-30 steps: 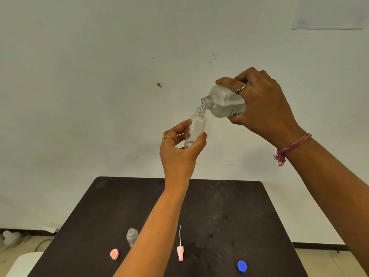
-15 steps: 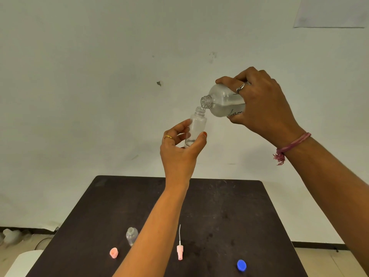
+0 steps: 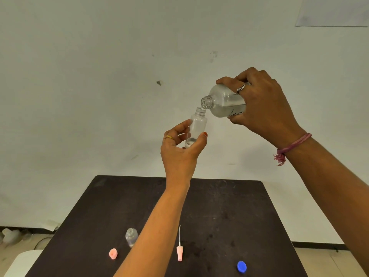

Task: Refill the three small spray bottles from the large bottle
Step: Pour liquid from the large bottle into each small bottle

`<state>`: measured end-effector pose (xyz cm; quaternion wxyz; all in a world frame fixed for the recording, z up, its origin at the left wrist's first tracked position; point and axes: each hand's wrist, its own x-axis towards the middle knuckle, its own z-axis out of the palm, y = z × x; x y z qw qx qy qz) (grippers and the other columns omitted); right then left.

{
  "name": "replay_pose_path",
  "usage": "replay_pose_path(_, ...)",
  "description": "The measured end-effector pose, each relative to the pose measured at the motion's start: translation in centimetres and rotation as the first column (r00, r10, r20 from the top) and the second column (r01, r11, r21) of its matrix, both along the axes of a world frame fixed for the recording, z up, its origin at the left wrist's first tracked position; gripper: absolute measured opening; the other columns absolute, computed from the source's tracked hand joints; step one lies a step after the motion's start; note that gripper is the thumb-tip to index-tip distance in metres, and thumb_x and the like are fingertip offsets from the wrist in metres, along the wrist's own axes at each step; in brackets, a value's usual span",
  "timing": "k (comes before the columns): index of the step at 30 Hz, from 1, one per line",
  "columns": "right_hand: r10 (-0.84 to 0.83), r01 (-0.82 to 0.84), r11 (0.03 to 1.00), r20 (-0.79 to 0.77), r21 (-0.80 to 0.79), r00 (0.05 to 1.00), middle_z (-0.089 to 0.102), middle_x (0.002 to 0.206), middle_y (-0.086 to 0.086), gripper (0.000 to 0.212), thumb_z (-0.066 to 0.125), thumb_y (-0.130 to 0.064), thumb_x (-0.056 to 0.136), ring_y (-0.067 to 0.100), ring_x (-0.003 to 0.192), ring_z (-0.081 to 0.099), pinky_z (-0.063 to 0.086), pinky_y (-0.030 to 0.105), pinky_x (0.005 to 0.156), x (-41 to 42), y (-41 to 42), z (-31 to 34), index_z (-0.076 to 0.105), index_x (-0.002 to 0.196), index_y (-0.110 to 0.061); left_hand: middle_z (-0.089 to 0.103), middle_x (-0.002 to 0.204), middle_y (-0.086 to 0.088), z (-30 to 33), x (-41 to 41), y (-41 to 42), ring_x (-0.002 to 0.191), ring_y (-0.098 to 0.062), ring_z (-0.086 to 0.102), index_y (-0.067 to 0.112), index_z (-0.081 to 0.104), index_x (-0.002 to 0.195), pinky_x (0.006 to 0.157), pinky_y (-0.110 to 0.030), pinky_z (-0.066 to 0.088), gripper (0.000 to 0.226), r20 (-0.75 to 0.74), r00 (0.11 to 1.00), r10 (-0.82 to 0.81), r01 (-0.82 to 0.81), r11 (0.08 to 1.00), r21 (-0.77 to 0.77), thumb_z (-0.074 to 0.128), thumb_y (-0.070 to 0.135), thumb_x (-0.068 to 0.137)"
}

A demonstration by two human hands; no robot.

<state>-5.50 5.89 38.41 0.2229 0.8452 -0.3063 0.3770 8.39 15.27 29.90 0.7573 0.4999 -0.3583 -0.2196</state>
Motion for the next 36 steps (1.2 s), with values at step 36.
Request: replay_pose_path(36,0.001,-0.001,1.0,0.001,-0.007,1.0,0.056,0.103,0.012,0.072,0.083,-0.013,0.058,0.033,0.092,0.053,0.044,0.04,0.073,0.05,-0.22,0.08,0.058,0.125,-0.022,0.064,0.116,0.004,-0.34,-0.09,-0.23,0.101,-0.009,0.062,0.021,0.062,0.116,0.064,-0.005,0.048,0.047,-0.042,0.999,-0.015,0.015,1.0,-0.001,0.08,0.017,0.074)
